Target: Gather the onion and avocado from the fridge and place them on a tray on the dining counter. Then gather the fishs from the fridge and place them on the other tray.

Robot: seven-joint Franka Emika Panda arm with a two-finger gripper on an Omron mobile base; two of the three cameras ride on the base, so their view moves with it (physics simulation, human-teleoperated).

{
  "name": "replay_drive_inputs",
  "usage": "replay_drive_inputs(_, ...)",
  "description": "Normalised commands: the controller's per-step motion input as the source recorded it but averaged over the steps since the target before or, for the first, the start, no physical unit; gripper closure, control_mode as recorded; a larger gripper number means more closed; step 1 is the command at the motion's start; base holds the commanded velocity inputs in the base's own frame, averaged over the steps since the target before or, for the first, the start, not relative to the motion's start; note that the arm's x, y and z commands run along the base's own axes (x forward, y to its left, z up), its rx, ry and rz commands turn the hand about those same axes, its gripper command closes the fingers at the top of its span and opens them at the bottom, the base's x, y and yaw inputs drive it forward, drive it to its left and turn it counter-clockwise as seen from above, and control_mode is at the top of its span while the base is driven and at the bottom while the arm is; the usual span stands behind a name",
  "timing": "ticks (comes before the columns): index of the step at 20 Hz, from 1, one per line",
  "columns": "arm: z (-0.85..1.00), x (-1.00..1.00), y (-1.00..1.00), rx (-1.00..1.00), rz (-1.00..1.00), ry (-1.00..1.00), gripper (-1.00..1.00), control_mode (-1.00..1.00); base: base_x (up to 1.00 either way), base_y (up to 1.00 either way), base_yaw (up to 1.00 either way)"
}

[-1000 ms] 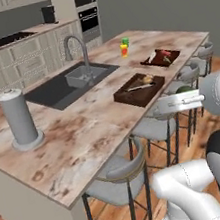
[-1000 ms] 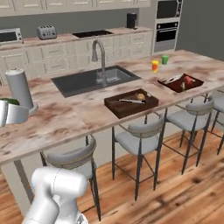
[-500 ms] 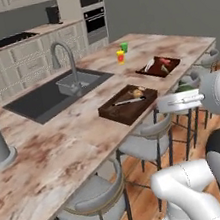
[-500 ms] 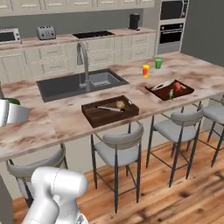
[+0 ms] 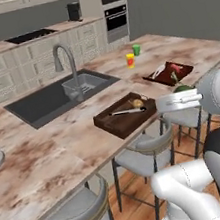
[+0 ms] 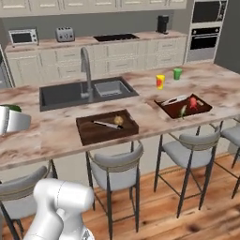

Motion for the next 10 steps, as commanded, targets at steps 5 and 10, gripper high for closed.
replay_drive_inputs(5,0.00,0.00,0.00,0.00,0.00,0.00,1.00,1.00,0.35,-0.41,0.39)
replay_drive_inputs(10,0.00,0.00,0.00,0.00,0.00,0.00,1.00,1.00,0.34,-0.49,0.38)
